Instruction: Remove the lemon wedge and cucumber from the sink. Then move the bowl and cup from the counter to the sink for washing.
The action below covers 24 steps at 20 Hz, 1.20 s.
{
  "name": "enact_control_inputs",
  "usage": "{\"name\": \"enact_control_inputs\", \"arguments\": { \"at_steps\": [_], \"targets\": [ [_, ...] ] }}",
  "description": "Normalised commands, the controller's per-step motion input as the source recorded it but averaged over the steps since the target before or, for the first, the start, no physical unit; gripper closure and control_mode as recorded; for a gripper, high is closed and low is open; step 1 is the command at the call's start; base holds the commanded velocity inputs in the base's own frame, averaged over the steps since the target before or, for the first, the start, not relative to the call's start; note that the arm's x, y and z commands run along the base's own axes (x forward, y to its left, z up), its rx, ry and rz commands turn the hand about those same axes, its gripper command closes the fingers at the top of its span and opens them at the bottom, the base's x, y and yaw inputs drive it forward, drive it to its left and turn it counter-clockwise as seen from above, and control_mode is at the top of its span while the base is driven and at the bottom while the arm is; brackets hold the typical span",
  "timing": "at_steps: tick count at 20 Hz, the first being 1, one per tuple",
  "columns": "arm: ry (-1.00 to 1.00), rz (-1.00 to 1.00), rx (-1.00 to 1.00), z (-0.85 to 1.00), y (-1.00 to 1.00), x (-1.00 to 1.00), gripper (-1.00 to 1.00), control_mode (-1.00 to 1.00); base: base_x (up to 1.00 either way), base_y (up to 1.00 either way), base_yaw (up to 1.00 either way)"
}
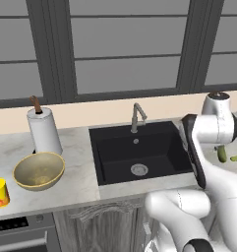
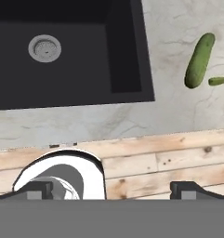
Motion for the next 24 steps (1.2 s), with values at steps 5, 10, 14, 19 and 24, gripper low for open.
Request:
{"name": "enact_control_inputs", "arguments": {
  "at_steps": [5,10,14,19,24],
  "targets": [
    [0.0,0.04,0.0,0.0,0.42,-0.16,-1.0,-1.0,0.0,0.0,0.0],
    [0.0,0.09,0.0,0.0,0.36,-0.23,-1.0,-1.0,0.0,0.0,0.0],
    [0.01,0.08,0.0,0.0,0.37,-0.14,-1.0,-1.0,0.0,0.0,0.0],
    [0.08,0.06,0.0,0.0,0.41,-0.08,-1.0,-1.0,0.0,0.0,0.0],
    [0.03,0.03,0.0,0.0,0.44,-0.12,-1.0,-1.0,0.0,0.0,0.0]
  ]
}}
